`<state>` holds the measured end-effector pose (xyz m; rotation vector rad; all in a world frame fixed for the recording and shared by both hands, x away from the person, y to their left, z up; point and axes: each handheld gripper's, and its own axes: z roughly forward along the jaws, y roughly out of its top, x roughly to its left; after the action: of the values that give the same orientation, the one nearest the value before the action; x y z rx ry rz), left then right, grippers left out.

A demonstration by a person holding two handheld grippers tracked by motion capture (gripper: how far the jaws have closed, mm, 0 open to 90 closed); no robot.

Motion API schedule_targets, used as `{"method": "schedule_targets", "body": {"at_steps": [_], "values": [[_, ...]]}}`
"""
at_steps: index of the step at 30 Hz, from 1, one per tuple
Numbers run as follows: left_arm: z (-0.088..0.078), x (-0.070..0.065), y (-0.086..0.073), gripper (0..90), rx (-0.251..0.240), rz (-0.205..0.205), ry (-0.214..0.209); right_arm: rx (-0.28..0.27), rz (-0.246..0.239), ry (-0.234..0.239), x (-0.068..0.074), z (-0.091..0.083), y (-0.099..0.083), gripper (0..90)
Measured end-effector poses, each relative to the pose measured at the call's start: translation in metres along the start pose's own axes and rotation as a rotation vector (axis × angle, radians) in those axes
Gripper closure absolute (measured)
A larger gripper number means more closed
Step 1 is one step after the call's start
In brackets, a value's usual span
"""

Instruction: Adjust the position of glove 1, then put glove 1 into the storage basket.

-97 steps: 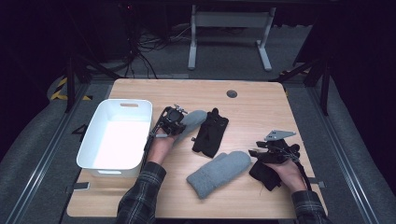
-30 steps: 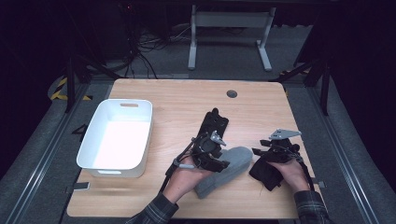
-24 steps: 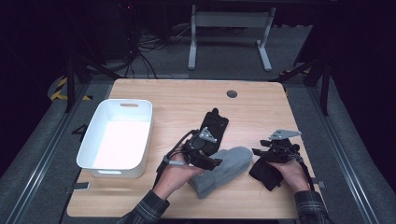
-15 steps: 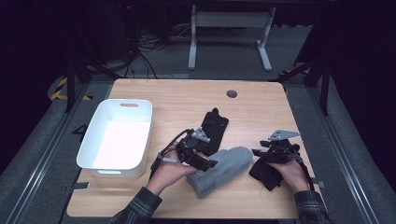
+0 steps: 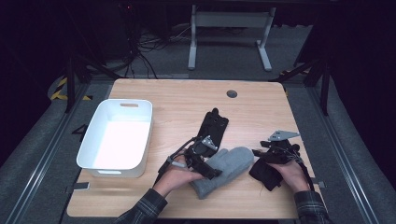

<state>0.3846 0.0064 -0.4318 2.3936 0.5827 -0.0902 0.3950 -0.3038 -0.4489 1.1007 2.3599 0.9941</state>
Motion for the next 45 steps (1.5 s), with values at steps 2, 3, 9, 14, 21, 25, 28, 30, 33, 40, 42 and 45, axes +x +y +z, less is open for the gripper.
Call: {"method": "schedule_targets", "body": {"at_steps": [2,3,9,14,21,25,28,30,33,40,42,45], "values": [[0.005,0.000,-0.001,10.9,0.017,-0.006,-0.016,-0.001,-0.001,0.000,0.000,0.000,0.000,45.6],[0.006,0.000,-0.001,10.3,0.029,-0.008,-0.020,-0.002,-0.002,0.000,0.000,0.000,0.000,45.7],[0.014,0.002,-0.003,10.4,0.066,-0.032,-0.039,-0.005,-0.001,-0.004,0.000,-0.001,0.000,45.7],[0.018,0.002,-0.004,16.8,0.085,-0.041,-0.087,-0.008,-0.001,-0.002,0.000,-0.001,0.000,45.7],[0.018,0.002,-0.002,38.1,0.108,-0.047,-0.141,-0.008,-0.004,-0.003,-0.001,-0.001,0.000,45.7],[0.017,0.002,0.000,49.8,0.131,-0.066,-0.163,-0.012,-0.004,-0.002,-0.001,-0.001,0.001,45.7],[0.015,0.000,0.002,58.3,0.140,-0.035,-0.146,-0.012,-0.003,-0.002,-0.001,-0.002,0.001,45.7],[0.013,-0.002,0.003,62.1,0.140,-0.031,-0.138,-0.012,-0.002,-0.001,-0.001,-0.001,0.001,45.7],[0.012,-0.003,0.003,65.2,0.140,-0.033,-0.136,-0.013,-0.002,0.001,-0.001,-0.001,0.001,45.7],[0.005,-0.005,0.004,69.8,0.119,-0.041,-0.138,-0.017,-0.003,-0.003,-0.002,-0.003,0.001,45.7],[0.000,-0.005,0.005,70.4,0.104,-0.046,-0.149,-0.018,-0.003,-0.003,-0.002,-0.003,0.001,45.7],[-0.004,-0.006,0.006,71.0,0.094,-0.044,-0.142,-0.017,-0.004,-0.003,-0.002,-0.002,0.001,45.7]]}}
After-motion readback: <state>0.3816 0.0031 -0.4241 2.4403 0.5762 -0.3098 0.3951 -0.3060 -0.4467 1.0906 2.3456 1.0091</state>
